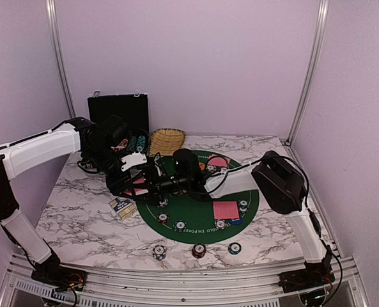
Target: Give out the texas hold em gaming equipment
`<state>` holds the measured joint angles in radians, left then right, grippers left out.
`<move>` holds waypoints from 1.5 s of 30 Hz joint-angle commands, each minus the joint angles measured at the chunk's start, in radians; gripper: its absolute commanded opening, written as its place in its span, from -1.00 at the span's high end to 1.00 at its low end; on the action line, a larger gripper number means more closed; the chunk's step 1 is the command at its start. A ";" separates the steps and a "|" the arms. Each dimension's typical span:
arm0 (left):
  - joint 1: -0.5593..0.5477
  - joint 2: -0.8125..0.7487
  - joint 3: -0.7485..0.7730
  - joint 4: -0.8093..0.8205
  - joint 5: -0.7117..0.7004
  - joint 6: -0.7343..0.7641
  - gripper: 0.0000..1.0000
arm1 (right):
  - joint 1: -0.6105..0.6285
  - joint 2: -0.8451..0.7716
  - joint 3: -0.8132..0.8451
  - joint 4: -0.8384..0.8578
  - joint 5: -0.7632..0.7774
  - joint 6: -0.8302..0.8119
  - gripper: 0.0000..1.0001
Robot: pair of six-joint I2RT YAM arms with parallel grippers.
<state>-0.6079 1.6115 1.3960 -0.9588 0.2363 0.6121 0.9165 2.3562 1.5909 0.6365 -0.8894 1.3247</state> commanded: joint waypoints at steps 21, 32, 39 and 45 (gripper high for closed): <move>-0.001 -0.018 0.009 -0.011 0.022 0.014 1.00 | -0.045 -0.010 0.017 -0.132 0.036 -0.089 -0.38; -0.001 -0.018 0.009 -0.011 0.018 0.015 1.00 | -0.068 -0.074 -0.047 -0.152 0.037 -0.129 -0.13; -0.001 -0.021 0.006 -0.011 0.013 0.015 1.00 | -0.076 -0.111 -0.076 -0.146 0.028 -0.130 0.00; -0.001 -0.018 0.003 -0.011 0.008 0.017 1.00 | -0.083 -0.157 -0.125 -0.113 0.024 -0.116 0.09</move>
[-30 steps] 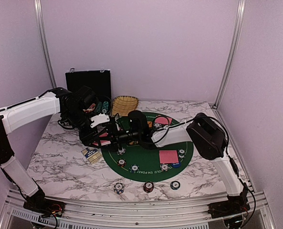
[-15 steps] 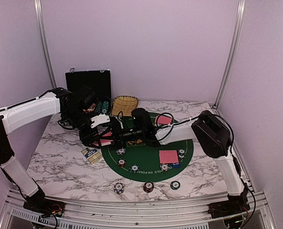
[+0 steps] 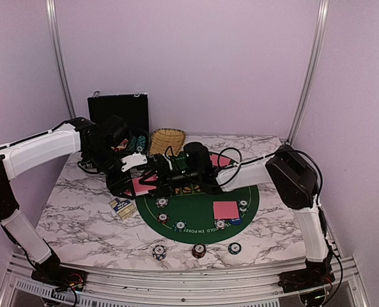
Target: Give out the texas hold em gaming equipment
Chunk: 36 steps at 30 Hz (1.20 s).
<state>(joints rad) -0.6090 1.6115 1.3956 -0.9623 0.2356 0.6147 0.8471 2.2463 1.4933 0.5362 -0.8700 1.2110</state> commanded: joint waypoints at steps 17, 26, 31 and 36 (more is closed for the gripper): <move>0.000 -0.007 0.009 -0.007 0.005 0.016 1.00 | -0.032 -0.108 -0.108 0.061 -0.013 0.044 0.22; 0.000 -0.003 0.012 -0.008 0.001 0.015 1.00 | -0.038 -0.122 -0.124 0.100 -0.024 0.073 0.60; 0.000 0.000 0.010 -0.007 -0.005 0.017 1.00 | -0.037 -0.117 -0.135 0.166 -0.034 0.124 0.74; 0.000 0.002 0.008 -0.007 -0.006 0.016 1.00 | -0.041 -0.126 -0.144 0.166 -0.039 0.129 0.99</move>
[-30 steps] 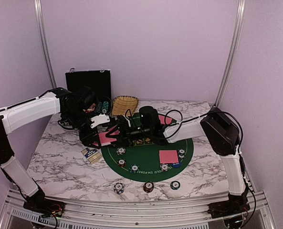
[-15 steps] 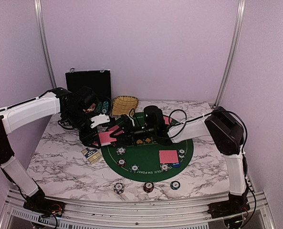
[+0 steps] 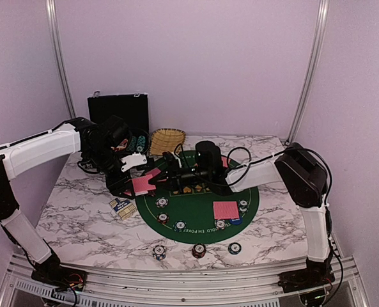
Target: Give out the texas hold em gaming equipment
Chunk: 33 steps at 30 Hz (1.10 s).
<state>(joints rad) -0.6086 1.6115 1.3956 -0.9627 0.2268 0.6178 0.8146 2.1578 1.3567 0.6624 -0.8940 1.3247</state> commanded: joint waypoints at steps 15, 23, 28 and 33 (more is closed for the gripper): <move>0.004 -0.021 -0.020 -0.007 -0.027 0.016 1.00 | -0.085 -0.124 -0.114 -0.048 -0.039 -0.062 1.00; 0.015 -0.026 -0.045 -0.008 -0.039 0.015 1.00 | -0.151 -0.193 -0.163 -0.162 -0.047 -0.155 1.00; 0.023 -0.030 -0.059 -0.007 -0.049 0.014 1.00 | -0.195 -0.221 -0.114 -0.354 -0.038 -0.302 1.00; 0.031 -0.043 -0.074 -0.005 -0.048 0.010 1.00 | -0.198 -0.170 0.172 -0.984 0.183 -0.736 1.00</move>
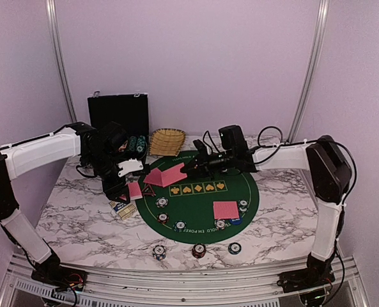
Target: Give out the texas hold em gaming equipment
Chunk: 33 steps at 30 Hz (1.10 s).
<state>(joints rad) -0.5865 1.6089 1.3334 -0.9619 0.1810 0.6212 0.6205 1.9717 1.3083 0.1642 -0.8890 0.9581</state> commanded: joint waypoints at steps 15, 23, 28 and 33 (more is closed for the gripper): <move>0.031 -0.067 -0.037 0.009 -0.017 -0.026 1.00 | 0.189 0.065 0.495 -0.724 1.157 -0.994 1.00; 0.034 -0.090 -0.050 0.008 -0.019 -0.026 1.00 | 0.312 0.052 0.341 -0.472 1.424 -1.295 1.00; 0.034 -0.099 -0.047 0.008 -0.010 -0.025 1.00 | 0.327 0.119 0.320 -0.411 1.485 -1.388 1.00; 0.034 -0.101 -0.047 0.006 -0.008 -0.025 1.00 | 0.341 0.159 0.258 -0.283 1.516 -1.489 1.00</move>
<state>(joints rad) -0.5571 1.5402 1.2922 -0.9550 0.1566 0.6048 0.9497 2.0926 1.6051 -0.2550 0.5510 -0.4080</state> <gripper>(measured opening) 0.652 0.007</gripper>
